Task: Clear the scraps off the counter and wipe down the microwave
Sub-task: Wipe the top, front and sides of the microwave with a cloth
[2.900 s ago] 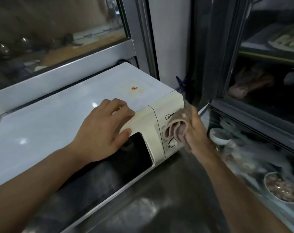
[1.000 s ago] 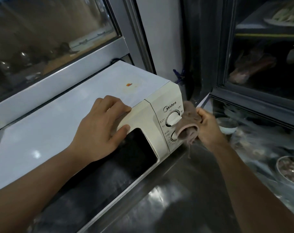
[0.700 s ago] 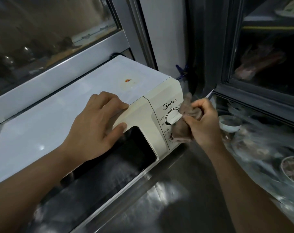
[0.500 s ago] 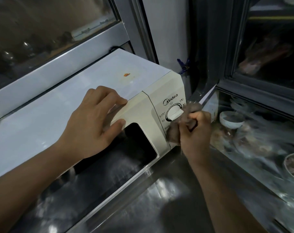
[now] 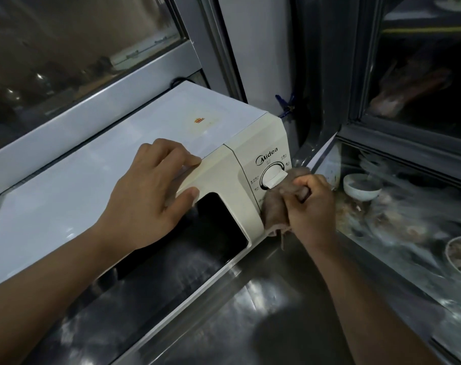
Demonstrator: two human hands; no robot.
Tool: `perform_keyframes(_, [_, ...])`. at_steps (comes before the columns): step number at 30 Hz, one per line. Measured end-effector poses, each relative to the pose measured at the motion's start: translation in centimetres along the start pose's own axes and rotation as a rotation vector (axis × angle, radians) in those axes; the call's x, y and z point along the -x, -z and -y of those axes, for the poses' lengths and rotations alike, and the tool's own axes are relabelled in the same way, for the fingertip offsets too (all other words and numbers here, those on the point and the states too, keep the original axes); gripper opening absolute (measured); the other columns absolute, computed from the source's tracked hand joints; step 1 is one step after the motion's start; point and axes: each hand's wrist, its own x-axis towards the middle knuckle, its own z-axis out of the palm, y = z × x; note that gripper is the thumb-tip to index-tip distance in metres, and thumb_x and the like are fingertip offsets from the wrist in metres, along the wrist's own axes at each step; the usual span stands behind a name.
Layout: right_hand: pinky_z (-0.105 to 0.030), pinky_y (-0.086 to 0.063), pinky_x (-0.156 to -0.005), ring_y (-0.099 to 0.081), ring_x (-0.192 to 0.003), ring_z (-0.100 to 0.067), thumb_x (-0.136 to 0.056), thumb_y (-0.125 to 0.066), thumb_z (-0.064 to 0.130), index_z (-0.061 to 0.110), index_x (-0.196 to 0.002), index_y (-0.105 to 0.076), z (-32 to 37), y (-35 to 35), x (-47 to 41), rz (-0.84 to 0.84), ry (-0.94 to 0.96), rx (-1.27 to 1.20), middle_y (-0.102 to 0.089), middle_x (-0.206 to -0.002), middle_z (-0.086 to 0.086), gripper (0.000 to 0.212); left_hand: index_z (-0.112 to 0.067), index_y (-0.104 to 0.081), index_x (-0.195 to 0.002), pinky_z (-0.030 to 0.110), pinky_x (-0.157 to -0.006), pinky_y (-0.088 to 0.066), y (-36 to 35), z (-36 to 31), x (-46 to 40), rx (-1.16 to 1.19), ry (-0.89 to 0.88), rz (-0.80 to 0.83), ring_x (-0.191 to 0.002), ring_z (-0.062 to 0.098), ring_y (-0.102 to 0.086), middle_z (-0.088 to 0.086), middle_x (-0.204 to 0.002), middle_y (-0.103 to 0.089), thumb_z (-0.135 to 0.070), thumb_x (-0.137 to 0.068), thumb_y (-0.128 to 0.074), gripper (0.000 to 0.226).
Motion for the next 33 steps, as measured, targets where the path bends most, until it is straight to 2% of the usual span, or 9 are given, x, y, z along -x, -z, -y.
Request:
perform_keyframes(4, [-0.02, -0.05, -0.058, -0.063, -0.069, -0.012, -0.082, -0.068, 0.014, 0.023, -0.072, -0.057, -1.1, 1.0, -2.4, 0.096, -0.273, -0.219, -0.065, -0.078, -0.002, 0.018, -0.013, -0.055, -0.119, 0.049, -0.074, -0.05, 0.0, -0.1, 0.0, 0.011, 0.0, -0.01, -0.107, 0.024, -0.045, 0.002, -0.118, -0.05, -0.03, -0.081, -0.054, 0.041])
perform_keyframes(6, [-0.014, -0.044, -0.043, -0.061, -0.051, -0.003, -0.083, -0.065, 0.007, 0.025, -0.069, -0.056, -1.6, 1.5, -3.3, 0.102, -0.283, -0.319, -0.062, -0.066, 0.002, 0.024, -0.014, -0.055, -0.119, 0.049, -0.074, -0.05, 0.0, -0.1, 0.0, 0.008, 0.003, -0.005, -0.107, 0.024, -0.045, 0.002, -0.118, -0.05, -0.031, -0.081, -0.054, 0.042])
perform_keyframes(9, [-0.014, -0.041, -0.039, -0.055, -0.044, 0.001, -0.085, -0.061, 0.006, 0.028, -0.067, -0.053, -3.2, 1.6, -3.2, 0.167, -0.234, -0.296, -0.057, -0.06, 0.006, 0.03, -0.014, -0.054, -0.119, 0.048, -0.074, -0.05, -0.1, -0.1, 0.0, 0.006, 0.002, -0.013, -0.107, 0.023, -0.044, 0.001, -0.117, -0.049, -0.031, -0.081, -0.053, 0.042])
perform_keyframes(16, [-0.005, -0.035, -0.047, -0.047, -0.062, -0.009, -0.082, -0.057, 0.002, 0.015, -0.074, -0.049, -6.0, 1.0, -1.1, 0.203, -0.169, 0.025, -0.051, -0.068, -0.001, 0.016, -0.012, -0.054, -0.119, 0.046, -0.075, -0.048, -0.2, 0.0, 0.0, -0.03, -0.01, -0.009, -0.105, 0.024, -0.044, 0.003, -0.117, -0.049, -0.036, -0.081, -0.051, 0.045])
perform_keyframes(19, [-0.018, -0.044, -0.059, -0.055, -0.071, -0.011, -0.081, -0.064, 0.008, 0.018, -0.079, -0.052, -4.4, 0.9, -1.8, 0.146, -0.078, -0.063, -0.058, -0.078, -0.004, 0.015, -0.011, -0.055, -0.118, 0.042, -0.078, -0.046, -0.3, 0.2, 0.0, -0.03, -0.014, -0.018, -0.104, 0.023, -0.044, 0.004, -0.117, -0.049, -0.034, -0.081, -0.052, 0.044])
perform_keyframes(23, [-0.006, -0.043, -0.059, -0.057, -0.07, 0.002, -0.079, -0.067, 0.009, 0.025, -0.079, -0.051, -4.0, 0.2, -1.9, 0.082, 0.0, -0.129, -0.059, -0.08, 0.002, 0.023, -0.013, -0.053, -0.118, 0.033, -0.078, -0.041, -0.4, 0.6, -0.2, -0.03, -0.033, 0.001, -0.105, 0.021, -0.044, 0.003, -0.117, -0.049, -0.045, -0.08, -0.046, 0.05])
perform_keyframes(26, [-0.001, -0.038, -0.056, -0.054, -0.068, 0.011, -0.082, -0.064, 0.008, 0.025, -0.079, -0.047, -6.1, -0.6, -0.9, 0.044, -0.058, -0.14, -0.054, -0.077, 0.01, 0.024, -0.016, -0.052, -0.117, 0.036, -0.077, -0.043, -0.5, 0.9, -0.3, -0.028, -0.035, -0.005, -0.107, 0.02, -0.043, 0.003, -0.117, -0.049, -0.047, -0.079, -0.045, 0.05])
perform_keyframes(30, [-0.02, -0.044, -0.072, -0.053, -0.081, -0.01, -0.084, -0.061, 0.006, 0.015, -0.089, -0.048, -7.7, -1.3, 0.2, 0.017, -0.208, -0.087, -0.052, -0.084, 0.005, 0.017, -0.017, -0.053, -0.116, 0.035, -0.081, -0.04, -0.5, 1.0, -0.4, -0.03, -0.047, -0.002, -0.106, 0.022, -0.044, 0.003, -0.116, -0.049, -0.046, -0.078, -0.046, 0.049])
perform_keyframes(33, [-0.017, -0.046, -0.075, -0.056, -0.081, -0.009, -0.087, -0.057, 0.003, 0.011, -0.097, -0.05, -6.6, -2.8, 2.0, -0.077, -0.312, -0.118, -0.056, -0.098, -0.004, 0.014, -0.015, -0.052, -0.117, 0.032, -0.081, -0.038, -0.5, 1.0, -0.3, -0.027, -0.042, 0.0, -0.107, 0.02, -0.043, 0.004, -0.117, -0.049, -0.048, -0.078, -0.045, 0.051])
